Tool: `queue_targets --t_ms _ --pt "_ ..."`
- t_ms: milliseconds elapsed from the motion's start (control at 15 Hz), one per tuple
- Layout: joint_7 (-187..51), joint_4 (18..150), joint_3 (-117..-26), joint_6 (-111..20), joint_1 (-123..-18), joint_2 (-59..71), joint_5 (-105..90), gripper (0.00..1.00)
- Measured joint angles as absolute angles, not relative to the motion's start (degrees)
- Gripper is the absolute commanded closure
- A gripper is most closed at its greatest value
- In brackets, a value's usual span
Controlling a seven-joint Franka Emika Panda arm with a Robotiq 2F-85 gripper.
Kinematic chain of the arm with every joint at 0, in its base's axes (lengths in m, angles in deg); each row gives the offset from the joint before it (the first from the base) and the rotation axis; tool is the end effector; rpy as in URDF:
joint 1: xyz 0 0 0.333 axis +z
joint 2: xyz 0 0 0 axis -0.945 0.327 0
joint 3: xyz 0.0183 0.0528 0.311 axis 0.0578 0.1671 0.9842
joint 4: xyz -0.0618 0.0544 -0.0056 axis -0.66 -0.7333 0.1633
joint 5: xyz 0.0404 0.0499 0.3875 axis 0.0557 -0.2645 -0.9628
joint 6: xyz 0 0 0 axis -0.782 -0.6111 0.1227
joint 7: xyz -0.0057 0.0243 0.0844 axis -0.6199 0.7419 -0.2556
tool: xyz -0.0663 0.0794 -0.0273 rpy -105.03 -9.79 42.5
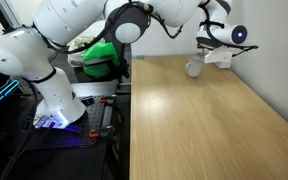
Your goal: Pick up the pen and put it in the white cup
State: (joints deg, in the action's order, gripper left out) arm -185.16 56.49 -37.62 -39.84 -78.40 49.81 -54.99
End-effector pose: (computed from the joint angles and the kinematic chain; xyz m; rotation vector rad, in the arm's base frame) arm 0.7663 0.1810 0.2405 -1.6082 -1.6203 -1.0757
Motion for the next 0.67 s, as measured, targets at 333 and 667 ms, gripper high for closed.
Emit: queue_targets --t_ms 333,667 --pt "-185.16 56.59 -38.54 -40.5 -77.73 49.39 -57.03 0.97" --pt "-184.98 58.47 -40.67 -40.91 -77.71 47.42 -59.68 0.97"
